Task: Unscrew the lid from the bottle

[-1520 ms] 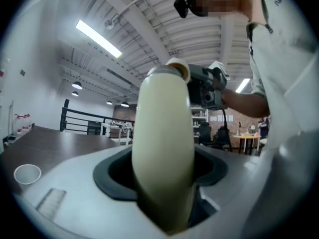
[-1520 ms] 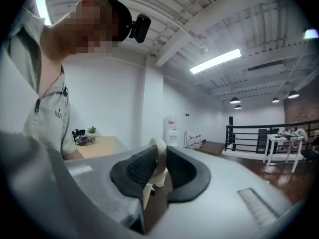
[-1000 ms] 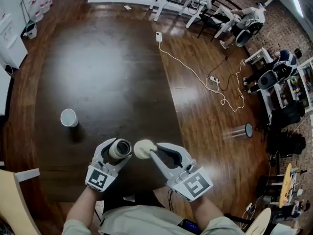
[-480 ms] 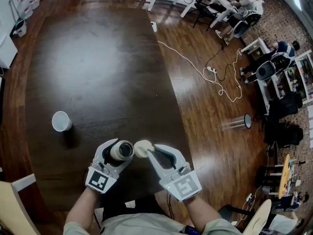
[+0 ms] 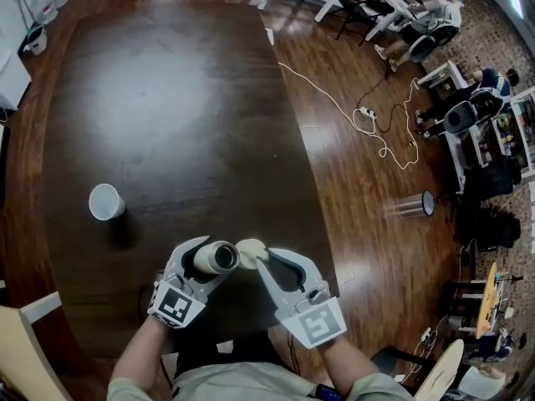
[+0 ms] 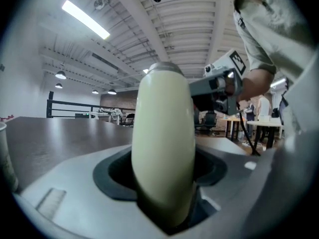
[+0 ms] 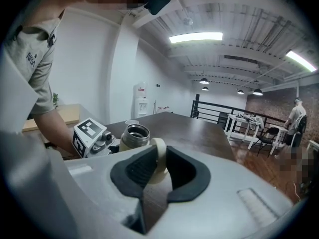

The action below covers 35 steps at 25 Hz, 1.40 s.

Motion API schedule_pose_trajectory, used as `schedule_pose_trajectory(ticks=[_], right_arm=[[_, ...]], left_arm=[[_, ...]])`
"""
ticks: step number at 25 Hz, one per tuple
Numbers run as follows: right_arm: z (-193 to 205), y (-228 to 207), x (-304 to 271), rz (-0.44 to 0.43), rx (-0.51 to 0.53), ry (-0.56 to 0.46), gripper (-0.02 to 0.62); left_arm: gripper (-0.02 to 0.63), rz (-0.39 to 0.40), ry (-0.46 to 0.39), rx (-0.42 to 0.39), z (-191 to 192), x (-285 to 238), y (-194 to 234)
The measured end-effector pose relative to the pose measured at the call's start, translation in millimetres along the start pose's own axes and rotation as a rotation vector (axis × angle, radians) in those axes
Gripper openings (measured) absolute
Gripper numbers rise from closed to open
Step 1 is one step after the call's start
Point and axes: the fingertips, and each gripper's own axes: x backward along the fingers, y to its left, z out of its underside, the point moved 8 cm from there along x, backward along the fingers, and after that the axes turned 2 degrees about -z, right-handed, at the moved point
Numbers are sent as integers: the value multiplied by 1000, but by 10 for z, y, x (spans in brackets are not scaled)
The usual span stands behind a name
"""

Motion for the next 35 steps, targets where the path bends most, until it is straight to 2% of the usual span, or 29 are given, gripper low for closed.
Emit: schedule_pose_trajectory(ticks=[4, 6, 8, 12, 17, 21, 27, 35], right_arm=[[-11, 139, -18, -36, 22, -25, 58], [29, 202, -29, -75, 73, 58, 58], [50, 194, -48, -85, 78, 80, 58], [111, 164, -64, -58, 37, 40, 58], [345, 183, -103, -9, 40, 116, 58], [557, 204, -153, 34, 57, 162, 58], [819, 220, -255, 78, 71, 200, 58], [1059, 319, -396, 72, 131, 255, 58]], left_arm=[[318, 28, 92, -16, 134, 26, -90], [317, 36, 116, -33, 147, 50, -99], [314, 43, 128, -32, 139, 59, -77], [316, 55, 157, -47, 160, 37, -70], [322, 40, 201, -66, 197, 61, -51], [372, 30, 231, -60, 251, 111, -51], [371, 10, 250, -46, 262, 170, -22], [371, -38, 242, 3, 269, 356, -22]])
